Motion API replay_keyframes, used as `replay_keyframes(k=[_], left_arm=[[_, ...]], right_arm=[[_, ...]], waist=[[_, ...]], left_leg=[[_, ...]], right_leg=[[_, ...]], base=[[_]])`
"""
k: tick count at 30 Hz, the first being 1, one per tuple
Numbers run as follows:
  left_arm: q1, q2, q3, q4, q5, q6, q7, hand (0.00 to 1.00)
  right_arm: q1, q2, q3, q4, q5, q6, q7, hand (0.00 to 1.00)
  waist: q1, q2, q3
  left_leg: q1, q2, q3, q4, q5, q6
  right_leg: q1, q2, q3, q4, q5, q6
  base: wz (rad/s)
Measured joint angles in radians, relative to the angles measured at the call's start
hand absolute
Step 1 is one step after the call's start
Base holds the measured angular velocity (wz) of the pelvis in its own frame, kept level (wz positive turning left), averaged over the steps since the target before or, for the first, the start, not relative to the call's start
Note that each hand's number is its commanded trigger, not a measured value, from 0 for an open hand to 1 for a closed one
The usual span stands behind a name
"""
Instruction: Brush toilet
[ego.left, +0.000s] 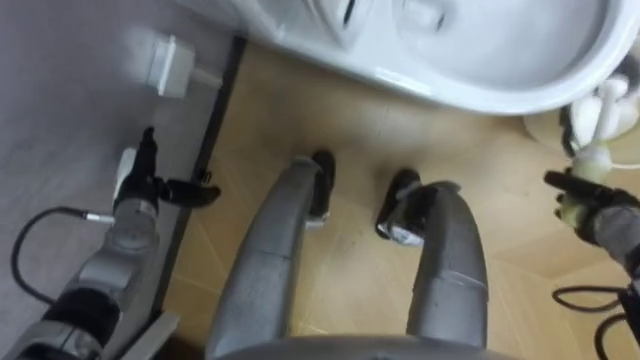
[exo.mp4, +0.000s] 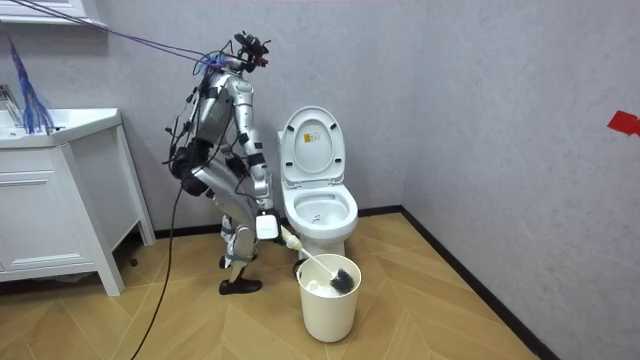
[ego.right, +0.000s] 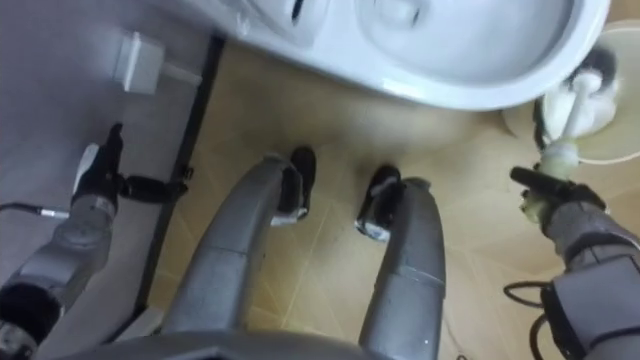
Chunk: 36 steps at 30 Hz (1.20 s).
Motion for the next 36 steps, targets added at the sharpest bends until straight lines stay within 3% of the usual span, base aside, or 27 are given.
replay_keyframes(k=[7, 12, 15, 18, 20, 21, 25, 27, 32, 36], left_arm=[[0.033, -0.045, 0.027, 0.109, -0.003, -0.033, -0.002, 0.00], [0.093, -0.070, 0.123, 0.171, 0.014, -0.046, -0.005, 0.00], [0.126, -0.077, 0.166, 0.184, 0.025, -0.046, -0.006, 0.00], [0.176, -0.099, 0.222, 0.189, 0.087, -0.046, -0.008, 0.00], [0.216, -0.118, 0.267, 0.183, 0.146, -0.049, -0.016, 0.00], [0.224, -0.122, 0.277, 0.182, 0.156, -0.049, -0.022, 0.00], [0.283, -0.133, 0.326, 0.170, 0.177, -0.059, -0.028, 0.00], [0.305, -0.146, 0.355, 0.159, 0.200, -0.061, -0.031, 0.00], [0.335, -0.148, 0.359, 0.129, 0.218, -0.092, -0.031, 0.00], [0.354, -0.159, 0.375, 0.121, 0.291, -0.121, -0.035, 0.00]], right_arm=[[0.088, 0.049, -0.153, -0.004, 0.156, -0.008, -0.028, 1.00], [0.167, 0.076, -0.278, -0.021, 0.205, -0.018, -0.043, 1.00], [0.199, 0.092, -0.327, -0.025, 0.228, -0.029, -0.050, 1.00], [0.240, 0.114, -0.407, -0.028, 0.229, -0.040, -0.069, 1.00], [0.304, 0.146, -0.453, -0.059, 0.197, -0.052, -0.084, 1.00], [0.319, 0.149, -0.456, -0.065, 0.186, -0.053, -0.087, 1.00], [0.397, 0.152, -0.467, -0.165, 0.032, -0.062, -0.117, 1.00], [0.421, 0.154, -0.464, -0.207, -0.138, -0.084, -0.143, 1.00], [0.461, 0.154, -0.421, -0.369, -0.463, -0.093, -0.183, 1.00], [0.470, 0.158, -0.376, -0.419, -0.766, -0.144, -0.184, 1.00]], waist=[[-0.030, -0.010, -0.0061], [-0.036, -0.034, -0.0233], [-0.046, -0.036, -0.0253], [-0.055, -0.044, -0.0318], [-0.058, -0.052, -0.0423], [-0.059, -0.052, -0.0427], [-0.082, -0.050, -0.0480], [-0.087, -0.051, -0.0479], [-0.087, -0.060, -0.0448], [-0.079, -0.065, -0.0451]], left_leg=[[0.263, -0.003, 0.001, -0.176, 0.020, 0.003], [0.446, 0.012, -0.010, -0.284, 0.022, 0.000], [0.531, 0.019, -0.020, -0.333, 0.023, -0.002], [0.640, 0.022, -0.020, -0.403, 0.029, -0.002], [0.719, 0.028, -0.020, -0.456, 0.034, -0.004], [0.736, 0.031, -0.020, -0.464, 0.033, -0.004], [0.821, 0.030, -0.024, -0.522, 0.037, -0.008], [0.872, 0.030, -0.019, -0.552, 0.039, -0.012], [0.943, 0.031, -0.015, -0.589, 0.044, -0.019], [0.994, 0.030, -0.015, -0.613, 0.045, -0.022]], right_leg=[[0.262, 0.013, -0.014, -0.176, 0.027, 0.024], [0.458, 0.051, -0.018, -0.324, 0.055, 0.039], [0.560, 0.071, -0.028, -0.402, 0.074, 0.045], [0.675, 0.084, -0.031, -0.490, 0.099, 0.053], [0.766, 0.098, -0.042, -0.568, 0.124, 0.056], [0.787, 0.103, -0.045, -0.586, 0.130, 0.056], [0.882, 0.115, -0.044, -0.667, 0.151, 0.060], [0.922, 0.115, -0.043, -0.679, 0.151, 0.060], [0.984, 0.120, -0.043, -0.706, 0.151, 0.059], [1.041, 0.124, -0.047, -0.740, 0.153, 0.058]], base=[[-0.01], [-0.07], [-0.02], [-0.03], [-0.03], [-0.04], [-0.02], [-0.05], [-0.02], [0.01]])
